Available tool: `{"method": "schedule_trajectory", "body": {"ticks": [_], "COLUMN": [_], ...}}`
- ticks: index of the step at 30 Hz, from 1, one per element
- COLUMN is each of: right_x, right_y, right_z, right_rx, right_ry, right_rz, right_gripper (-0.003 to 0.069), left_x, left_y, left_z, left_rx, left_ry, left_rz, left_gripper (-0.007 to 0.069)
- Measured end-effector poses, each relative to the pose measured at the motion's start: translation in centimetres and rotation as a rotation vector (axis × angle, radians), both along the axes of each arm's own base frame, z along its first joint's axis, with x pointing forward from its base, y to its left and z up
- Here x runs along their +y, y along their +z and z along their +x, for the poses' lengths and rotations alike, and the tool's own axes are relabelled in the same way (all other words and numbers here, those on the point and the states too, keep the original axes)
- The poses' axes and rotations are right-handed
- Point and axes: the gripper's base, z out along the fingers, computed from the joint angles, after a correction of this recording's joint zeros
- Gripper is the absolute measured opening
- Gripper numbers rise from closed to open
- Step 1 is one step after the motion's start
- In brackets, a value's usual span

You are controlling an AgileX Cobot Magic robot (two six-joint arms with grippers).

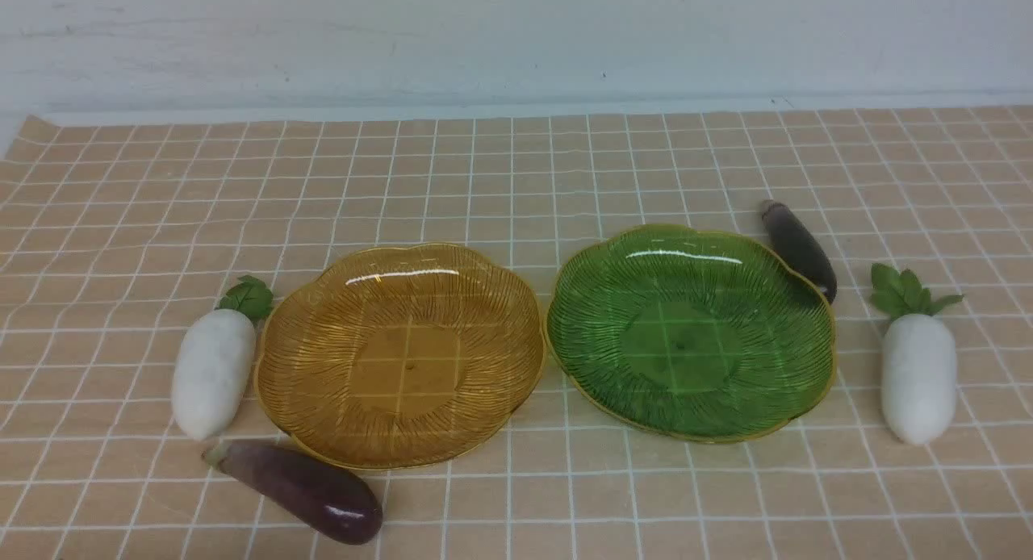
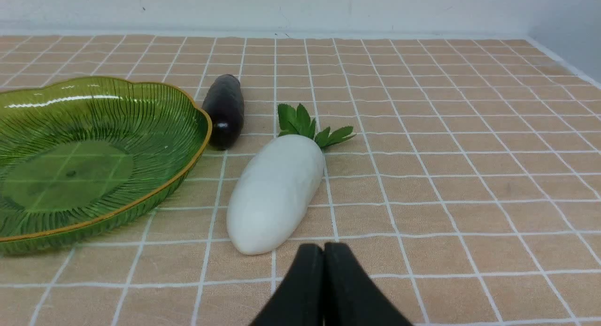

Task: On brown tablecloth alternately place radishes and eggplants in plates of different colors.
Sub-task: 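Pick up the white radish and place it in the left plate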

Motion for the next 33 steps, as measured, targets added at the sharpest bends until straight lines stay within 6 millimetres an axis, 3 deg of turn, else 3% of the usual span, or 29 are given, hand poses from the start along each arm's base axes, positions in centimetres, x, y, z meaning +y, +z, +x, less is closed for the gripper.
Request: {"method": "schedule_trajectory", "body": {"ticks": [20, 33], "right_x": [0.0, 0.0], "right_y": [0.0, 0.0], "right_z": [0.0, 0.0], "right_rx": [0.000, 0.002], "right_ry": [0.000, 0.000], "right_rz": [0.000, 0.000], "right_gripper": [-0.0015, -0.0015], "left_x": [0.0, -0.4], "left_y": [0.0, 2.3], "left_z": [0.0, 0.4], "left_rx": [-0.003, -0.210], "left_ry": [0.000, 0.051], "left_rz": [-0.007, -0.508], "left_gripper": [-0.0003, -0.0003]}}
